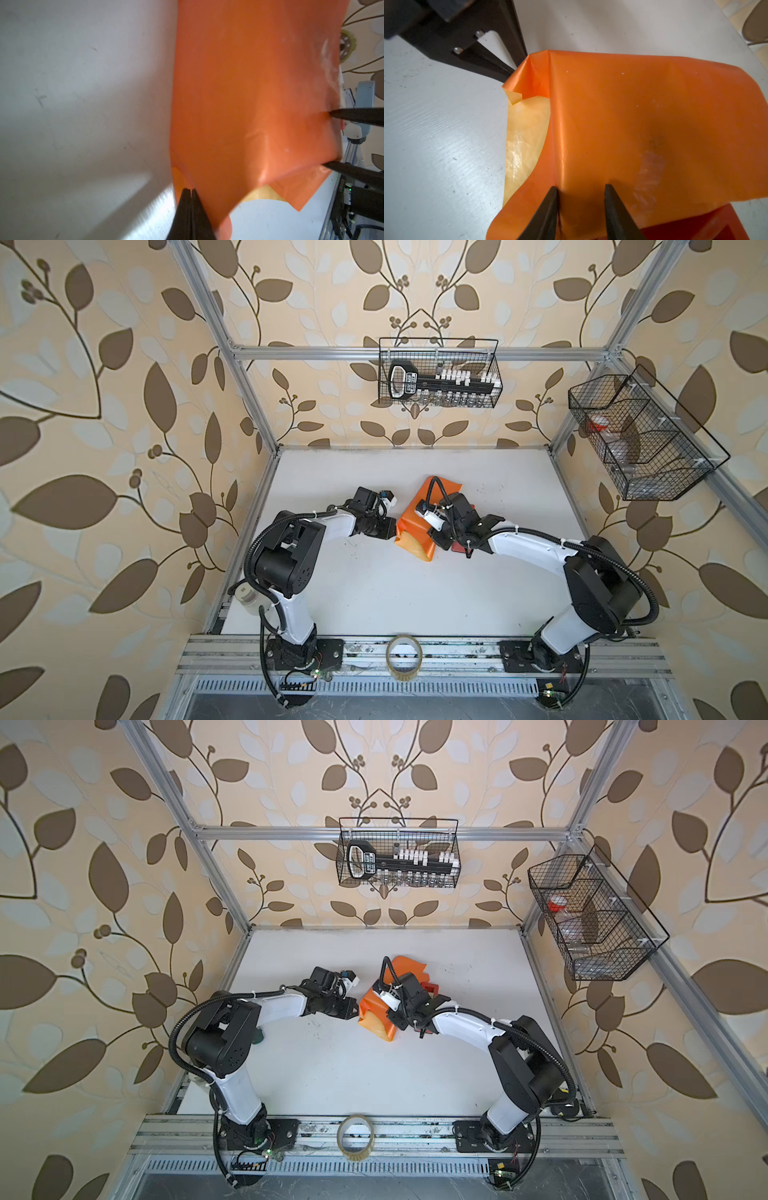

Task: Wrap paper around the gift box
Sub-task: 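Hold the folded paper end with the right gripper while the left gripper presses the corner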

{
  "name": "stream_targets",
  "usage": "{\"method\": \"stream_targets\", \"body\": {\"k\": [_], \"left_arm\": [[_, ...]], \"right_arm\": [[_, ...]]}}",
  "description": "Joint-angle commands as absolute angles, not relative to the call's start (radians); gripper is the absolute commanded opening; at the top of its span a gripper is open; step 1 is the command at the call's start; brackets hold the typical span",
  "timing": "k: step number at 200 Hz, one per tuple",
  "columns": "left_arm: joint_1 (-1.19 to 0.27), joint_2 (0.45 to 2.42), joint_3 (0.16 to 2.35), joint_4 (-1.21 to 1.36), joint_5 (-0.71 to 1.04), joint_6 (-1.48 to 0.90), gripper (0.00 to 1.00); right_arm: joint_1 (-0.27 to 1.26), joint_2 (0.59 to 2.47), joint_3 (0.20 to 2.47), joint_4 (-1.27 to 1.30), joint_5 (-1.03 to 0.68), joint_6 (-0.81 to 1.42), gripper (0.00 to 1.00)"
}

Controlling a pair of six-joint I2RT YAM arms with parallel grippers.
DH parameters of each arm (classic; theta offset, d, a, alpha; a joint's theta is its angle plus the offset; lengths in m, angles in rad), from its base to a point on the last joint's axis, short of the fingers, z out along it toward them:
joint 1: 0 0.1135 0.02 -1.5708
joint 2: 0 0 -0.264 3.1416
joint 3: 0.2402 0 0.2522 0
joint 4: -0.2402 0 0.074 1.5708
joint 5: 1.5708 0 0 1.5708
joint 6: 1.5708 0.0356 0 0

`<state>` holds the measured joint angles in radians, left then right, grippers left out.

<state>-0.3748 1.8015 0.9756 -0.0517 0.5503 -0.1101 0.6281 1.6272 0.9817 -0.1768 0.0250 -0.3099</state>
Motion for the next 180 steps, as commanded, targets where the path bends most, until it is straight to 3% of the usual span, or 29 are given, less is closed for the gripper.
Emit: {"method": "stream_targets", "body": {"k": [1, 136, 180], "left_arm": [[-0.392, 1.769, 0.984, -0.047, 0.575, -0.083, 0.0], [-0.425, 1.841, 1.014, -0.029, 0.549, -0.069, 0.0], [-0.408, 1.762, 1.006, -0.084, 0.554, -0.057, 0.0]], "right_arm": [[0.627, 1.695, 0.98, -0.259, 0.019, -0.326, 0.37], [0.631, 1.689, 0.979, -0.265, 0.025, -0.332, 0.36], [0.632, 1.686, 0.981, -0.271, 0.028, -0.337, 0.36]]}}
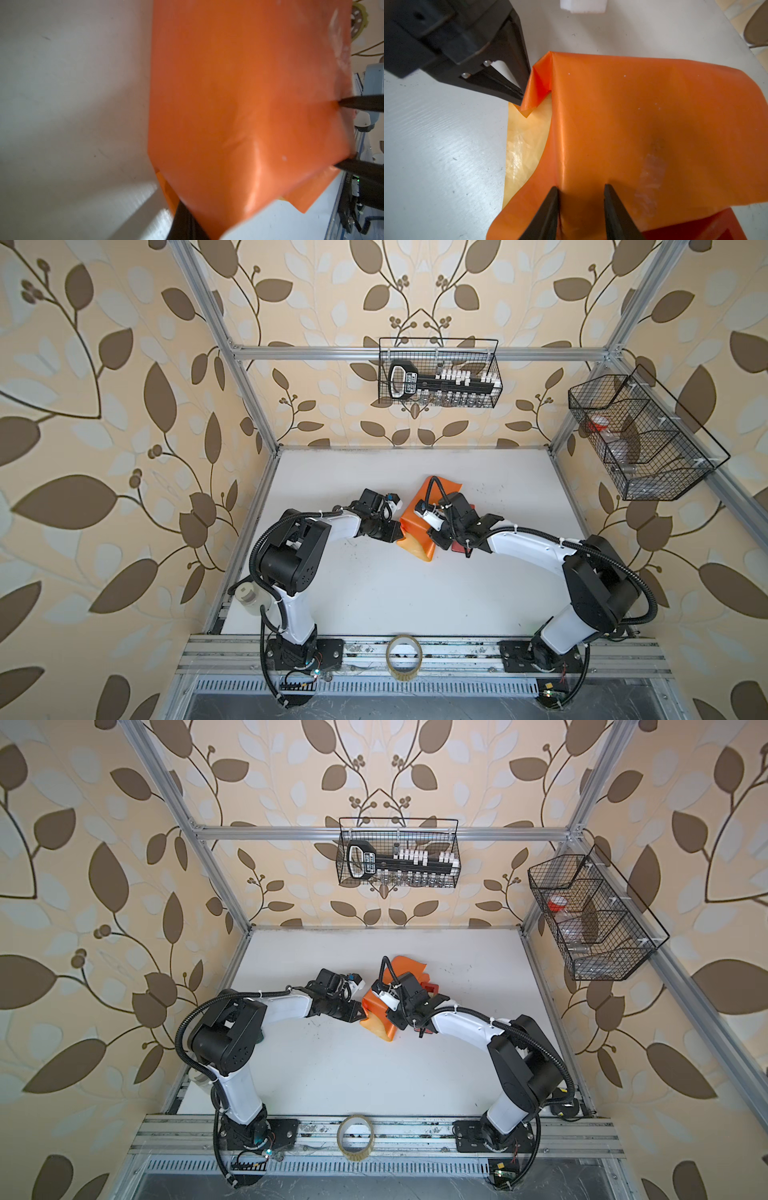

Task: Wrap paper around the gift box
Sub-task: 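Hold the folded paper end with the right gripper while the left gripper presses the corner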

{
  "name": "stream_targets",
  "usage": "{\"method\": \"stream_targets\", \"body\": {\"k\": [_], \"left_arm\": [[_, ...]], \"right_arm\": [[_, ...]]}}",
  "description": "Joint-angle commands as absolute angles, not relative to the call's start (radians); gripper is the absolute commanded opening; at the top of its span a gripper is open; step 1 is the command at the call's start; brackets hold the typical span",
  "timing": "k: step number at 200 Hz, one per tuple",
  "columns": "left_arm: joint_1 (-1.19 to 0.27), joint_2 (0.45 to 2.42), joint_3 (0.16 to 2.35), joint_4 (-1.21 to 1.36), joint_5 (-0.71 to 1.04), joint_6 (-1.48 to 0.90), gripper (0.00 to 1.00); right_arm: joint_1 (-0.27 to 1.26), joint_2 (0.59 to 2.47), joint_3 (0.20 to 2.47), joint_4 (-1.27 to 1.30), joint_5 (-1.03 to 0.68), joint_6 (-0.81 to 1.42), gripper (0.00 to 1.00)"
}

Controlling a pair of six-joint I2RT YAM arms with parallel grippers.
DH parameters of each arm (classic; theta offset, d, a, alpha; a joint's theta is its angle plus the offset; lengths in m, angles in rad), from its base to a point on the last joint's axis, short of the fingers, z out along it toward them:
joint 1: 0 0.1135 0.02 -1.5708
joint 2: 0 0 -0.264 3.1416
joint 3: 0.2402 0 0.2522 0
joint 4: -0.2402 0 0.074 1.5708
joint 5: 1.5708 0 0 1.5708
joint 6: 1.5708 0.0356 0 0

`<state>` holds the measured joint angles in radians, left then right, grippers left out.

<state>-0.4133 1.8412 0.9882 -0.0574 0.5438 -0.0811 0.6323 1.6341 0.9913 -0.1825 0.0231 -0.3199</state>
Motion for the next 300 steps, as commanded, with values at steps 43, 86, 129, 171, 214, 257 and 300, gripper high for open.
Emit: {"method": "stream_targets", "body": {"k": [43, 86, 129, 171, 214, 257, 300], "left_arm": [[-0.356, 1.751, 1.019, -0.127, 0.43, -0.064, 0.0], [-0.353, 1.797, 1.084, -0.133, 0.427, -0.08, 0.0], [-0.382, 1.798, 1.105, -0.153, 0.529, -0.106, 0.0], [-0.399, 1.793, 1.091, -0.183, 0.517, -0.111, 0.0], [-0.4, 1.785, 1.064, -0.145, 0.521, -0.124, 0.0], [-0.405, 1.836, 1.08, -0.109, 0.529, -0.155, 0.0], [-0.428, 1.862, 1.071, -0.087, 0.541, -0.168, 0.0]], "right_arm": [[0.627, 1.682, 0.972, -0.262, 0.023, -0.336, 0.36], [0.627, 1.689, 0.979, -0.261, 0.02, -0.336, 0.36], [0.629, 1.692, 0.978, -0.264, 0.024, -0.333, 0.36], [0.626, 1.688, 0.985, -0.267, 0.008, -0.325, 0.36], [0.62, 1.645, 1.03, -0.264, -0.064, -0.289, 0.34], [0.624, 1.695, 1.057, -0.284, -0.045, -0.305, 0.33], [0.624, 1.717, 1.035, -0.272, -0.025, -0.311, 0.32]]}}
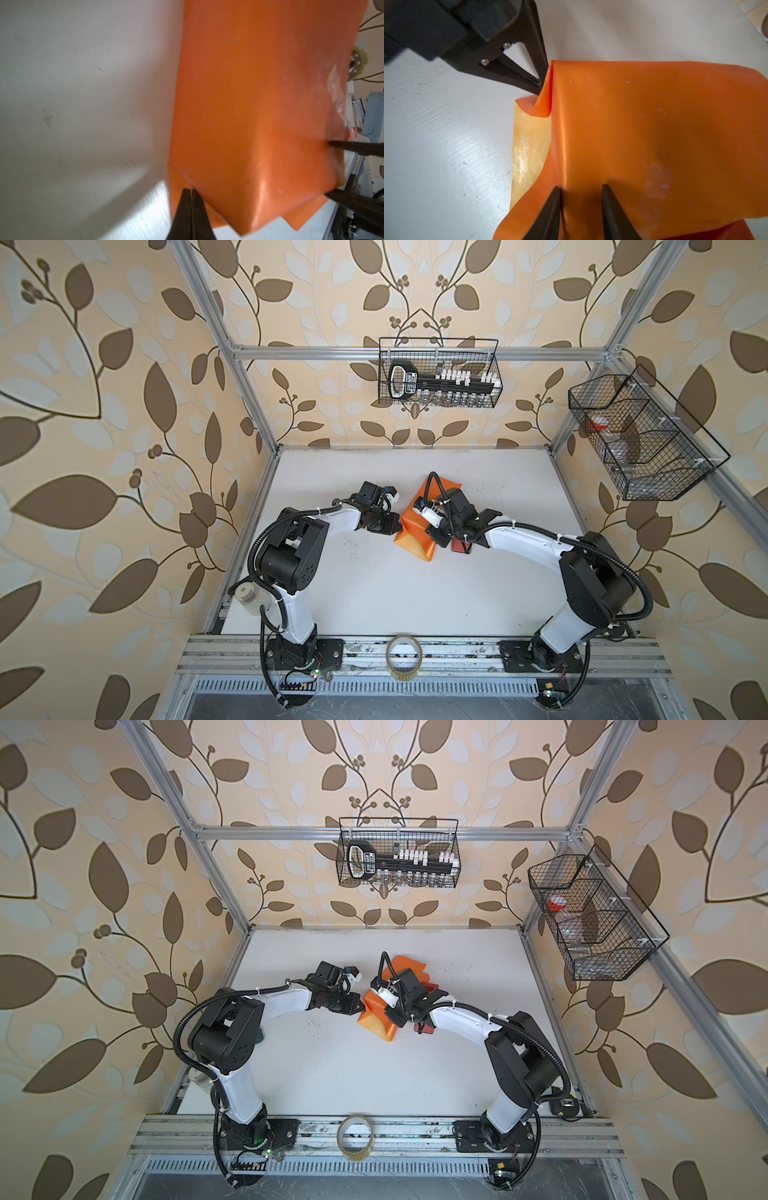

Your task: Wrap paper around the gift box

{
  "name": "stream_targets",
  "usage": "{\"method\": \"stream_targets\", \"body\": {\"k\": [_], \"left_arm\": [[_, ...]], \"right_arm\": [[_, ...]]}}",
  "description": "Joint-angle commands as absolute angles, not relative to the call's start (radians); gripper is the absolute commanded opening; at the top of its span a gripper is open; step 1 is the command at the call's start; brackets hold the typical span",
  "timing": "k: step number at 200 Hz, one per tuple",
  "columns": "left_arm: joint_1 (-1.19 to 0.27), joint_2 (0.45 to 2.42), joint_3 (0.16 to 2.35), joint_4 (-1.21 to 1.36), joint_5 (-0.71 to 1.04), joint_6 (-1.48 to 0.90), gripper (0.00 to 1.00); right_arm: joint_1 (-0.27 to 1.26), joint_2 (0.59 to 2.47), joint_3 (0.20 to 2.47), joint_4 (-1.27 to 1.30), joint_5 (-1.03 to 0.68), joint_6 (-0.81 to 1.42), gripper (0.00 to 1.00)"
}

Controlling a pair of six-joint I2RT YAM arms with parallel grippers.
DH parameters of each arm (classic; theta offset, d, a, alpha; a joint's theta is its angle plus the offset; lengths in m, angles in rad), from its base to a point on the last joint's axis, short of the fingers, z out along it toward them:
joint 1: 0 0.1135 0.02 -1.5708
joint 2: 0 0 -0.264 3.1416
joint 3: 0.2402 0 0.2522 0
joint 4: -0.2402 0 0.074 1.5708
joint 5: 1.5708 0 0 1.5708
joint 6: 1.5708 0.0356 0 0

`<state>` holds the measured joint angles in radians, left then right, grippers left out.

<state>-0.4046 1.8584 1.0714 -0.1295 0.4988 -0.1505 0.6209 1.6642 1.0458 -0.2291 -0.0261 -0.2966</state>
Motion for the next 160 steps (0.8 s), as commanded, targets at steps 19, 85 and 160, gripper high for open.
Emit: {"method": "stream_targets", "body": {"k": [19, 85, 160], "left_arm": [[-0.436, 1.867, 1.058, -0.06, 0.528, -0.184, 0.0], [-0.461, 1.875, 0.991, 0.017, 0.454, -0.217, 0.0], [-0.474, 1.886, 0.934, 0.118, 0.466, -0.314, 0.0]], "right_arm": [[0.627, 1.726, 1.029, -0.271, -0.016, -0.308, 0.32], [0.632, 1.718, 1.017, -0.269, -0.001, -0.316, 0.32], [0.634, 1.715, 1.012, -0.265, -0.003, -0.31, 0.32]]}}
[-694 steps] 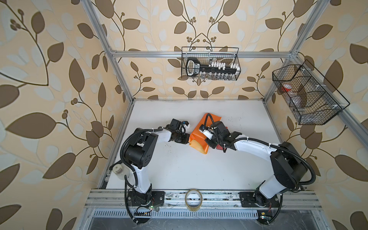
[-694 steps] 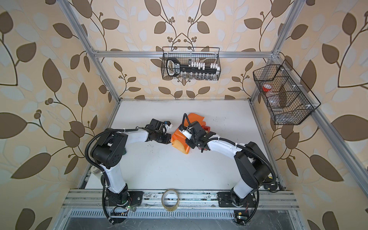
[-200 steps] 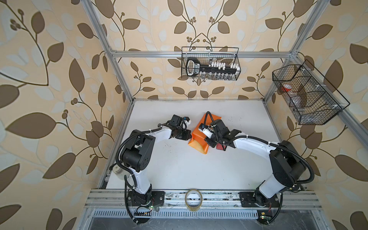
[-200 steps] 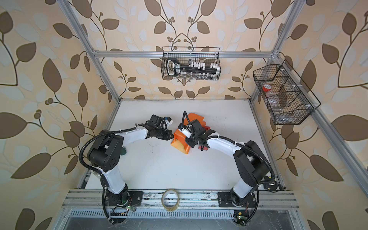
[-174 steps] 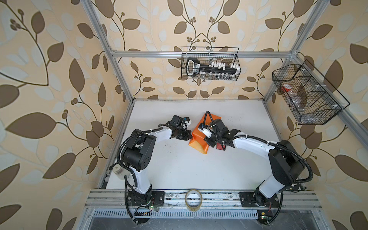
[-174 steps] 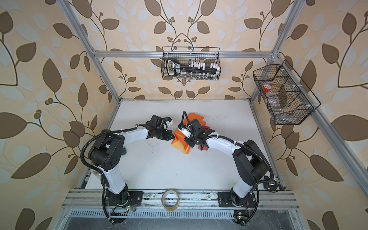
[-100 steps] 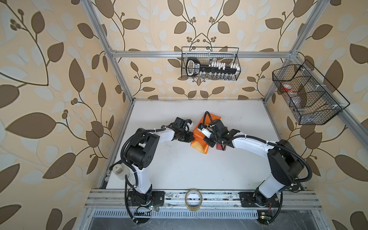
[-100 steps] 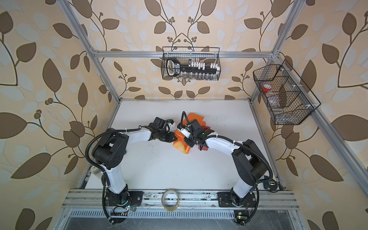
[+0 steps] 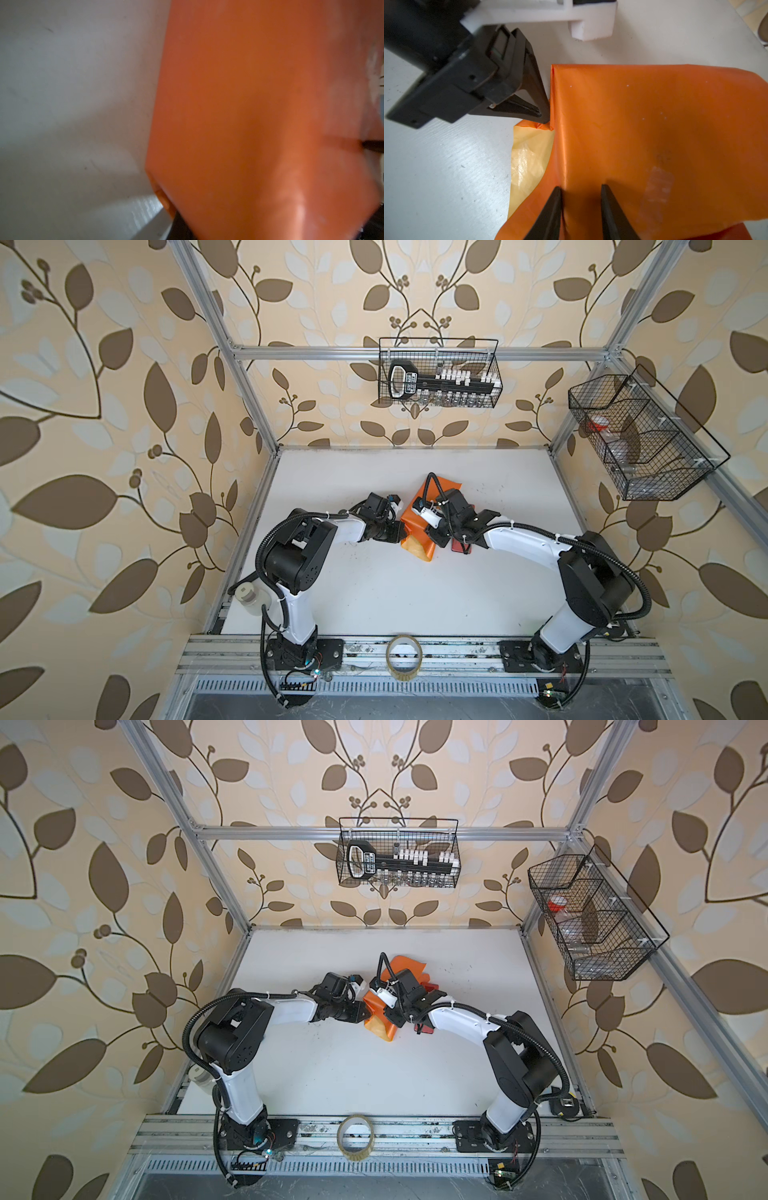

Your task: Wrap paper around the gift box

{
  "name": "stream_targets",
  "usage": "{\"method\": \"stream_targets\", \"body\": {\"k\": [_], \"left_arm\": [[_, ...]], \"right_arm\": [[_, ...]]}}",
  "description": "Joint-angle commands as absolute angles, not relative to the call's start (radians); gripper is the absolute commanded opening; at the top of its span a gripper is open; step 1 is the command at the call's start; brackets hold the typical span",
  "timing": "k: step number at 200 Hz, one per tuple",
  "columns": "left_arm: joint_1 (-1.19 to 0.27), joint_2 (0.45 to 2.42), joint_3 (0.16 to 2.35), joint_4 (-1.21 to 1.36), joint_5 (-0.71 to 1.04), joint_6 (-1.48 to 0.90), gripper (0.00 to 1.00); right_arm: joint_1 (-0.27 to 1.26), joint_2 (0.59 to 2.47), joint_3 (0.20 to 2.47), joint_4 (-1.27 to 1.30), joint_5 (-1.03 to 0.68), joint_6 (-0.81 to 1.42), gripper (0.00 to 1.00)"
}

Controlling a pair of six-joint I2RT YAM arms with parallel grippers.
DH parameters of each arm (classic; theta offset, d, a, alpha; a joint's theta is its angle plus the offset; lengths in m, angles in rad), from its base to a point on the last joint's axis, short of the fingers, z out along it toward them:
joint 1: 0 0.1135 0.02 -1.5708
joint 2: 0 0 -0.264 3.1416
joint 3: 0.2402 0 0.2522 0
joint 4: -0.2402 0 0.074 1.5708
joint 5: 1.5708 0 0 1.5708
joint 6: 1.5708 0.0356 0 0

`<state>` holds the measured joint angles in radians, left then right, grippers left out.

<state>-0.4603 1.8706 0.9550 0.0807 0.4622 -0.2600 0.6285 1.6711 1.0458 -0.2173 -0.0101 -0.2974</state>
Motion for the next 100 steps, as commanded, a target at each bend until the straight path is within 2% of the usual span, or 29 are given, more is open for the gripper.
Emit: {"method": "stream_targets", "body": {"k": [1, 41, 100], "left_arm": [[-0.474, 1.886, 0.933, 0.119, 0.467, -0.316, 0.0], [-0.474, 1.838, 0.916, 0.163, 0.534, -0.366, 0.0], [-0.475, 1.889, 0.895, 0.203, 0.46, -0.357, 0.0]], "right_arm": [[0.634, 1.715, 1.012, -0.265, -0.003, -0.31, 0.32], [0.634, 1.72, 1.011, -0.267, -0.002, -0.313, 0.32], [0.632, 1.72, 1.012, -0.267, -0.003, -0.317, 0.32]]}}
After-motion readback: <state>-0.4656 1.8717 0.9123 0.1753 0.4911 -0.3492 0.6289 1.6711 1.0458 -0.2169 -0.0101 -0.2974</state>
